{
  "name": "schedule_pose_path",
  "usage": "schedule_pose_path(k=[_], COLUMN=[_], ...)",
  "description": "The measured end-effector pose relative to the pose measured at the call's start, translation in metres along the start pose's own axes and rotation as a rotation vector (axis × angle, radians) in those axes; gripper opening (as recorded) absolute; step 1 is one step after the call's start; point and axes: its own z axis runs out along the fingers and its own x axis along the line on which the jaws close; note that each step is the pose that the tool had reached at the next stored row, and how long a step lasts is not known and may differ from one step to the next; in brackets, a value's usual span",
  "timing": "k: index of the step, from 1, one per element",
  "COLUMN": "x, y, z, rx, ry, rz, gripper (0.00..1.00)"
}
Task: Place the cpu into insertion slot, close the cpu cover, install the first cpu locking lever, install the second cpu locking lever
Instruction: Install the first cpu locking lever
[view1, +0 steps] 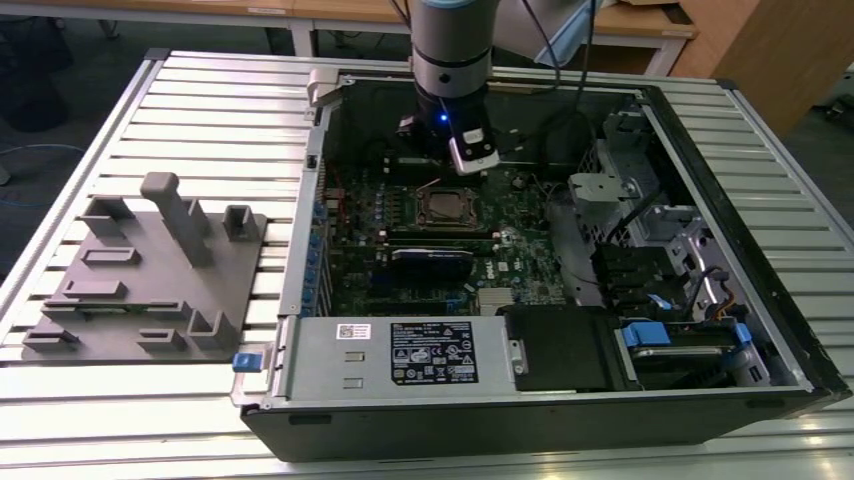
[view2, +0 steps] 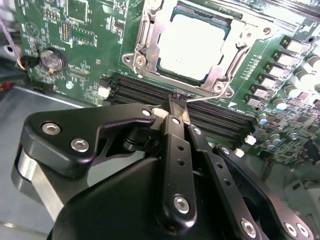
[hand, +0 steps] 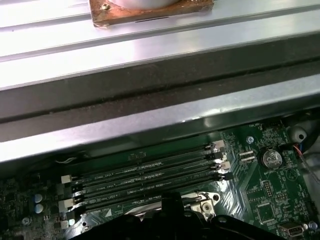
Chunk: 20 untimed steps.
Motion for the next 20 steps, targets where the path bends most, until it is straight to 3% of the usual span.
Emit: schedule_pose_path(k=[6,12,16,20], x=[0.0002,0.0003,0.0004,0.0006], y=[-0.0001,-0.0001,-0.0005,-0.0005], z=[0.0025,0.0028,0.0042,0.0046], rx=[0.0032,0.0031,0.0001,-0.0006], ry=[-0.0136,-0.0148,-0.0249,-0.0271], rz=[0.059,0.061,0.058,0.058], gripper=[0.1,0.1,0.1,0.1])
